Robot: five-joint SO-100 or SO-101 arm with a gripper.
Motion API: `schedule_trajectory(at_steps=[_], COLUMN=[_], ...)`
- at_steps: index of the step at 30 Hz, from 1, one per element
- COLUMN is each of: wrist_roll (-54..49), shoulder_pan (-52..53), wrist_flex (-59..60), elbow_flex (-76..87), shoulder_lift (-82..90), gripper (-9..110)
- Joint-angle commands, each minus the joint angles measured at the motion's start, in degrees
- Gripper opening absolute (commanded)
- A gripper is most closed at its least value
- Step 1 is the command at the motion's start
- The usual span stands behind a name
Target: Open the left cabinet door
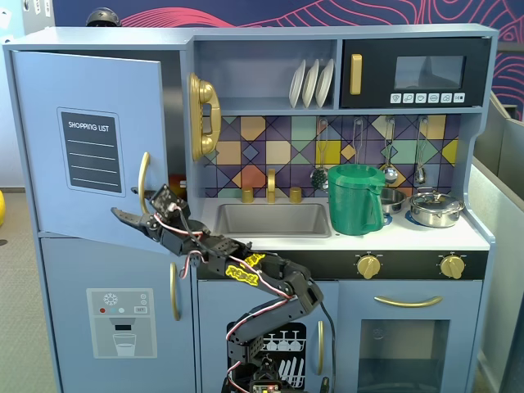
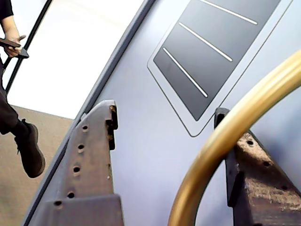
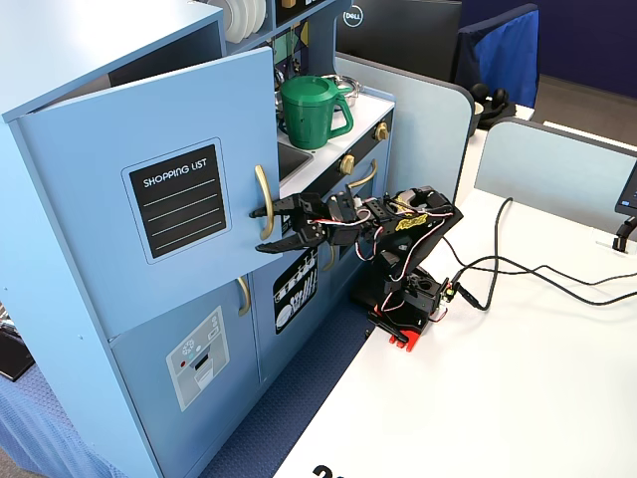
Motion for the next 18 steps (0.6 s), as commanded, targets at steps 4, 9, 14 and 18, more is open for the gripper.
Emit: schedule_trajectory(at_steps=[4, 9, 14, 18], wrist_roll=[1.4, 5.0, 12.5, 19.9], shoulder_pan=[4.1, 12.0, 22.2, 29.3], wrist_flex=[0.3, 7.6, 19.0, 28.2], elbow_flex=[7.7, 13.6, 15.4, 13.4], shoulder_lift=[14.9, 28.5, 40.7, 43.2], gripper=[18, 18, 17, 17])
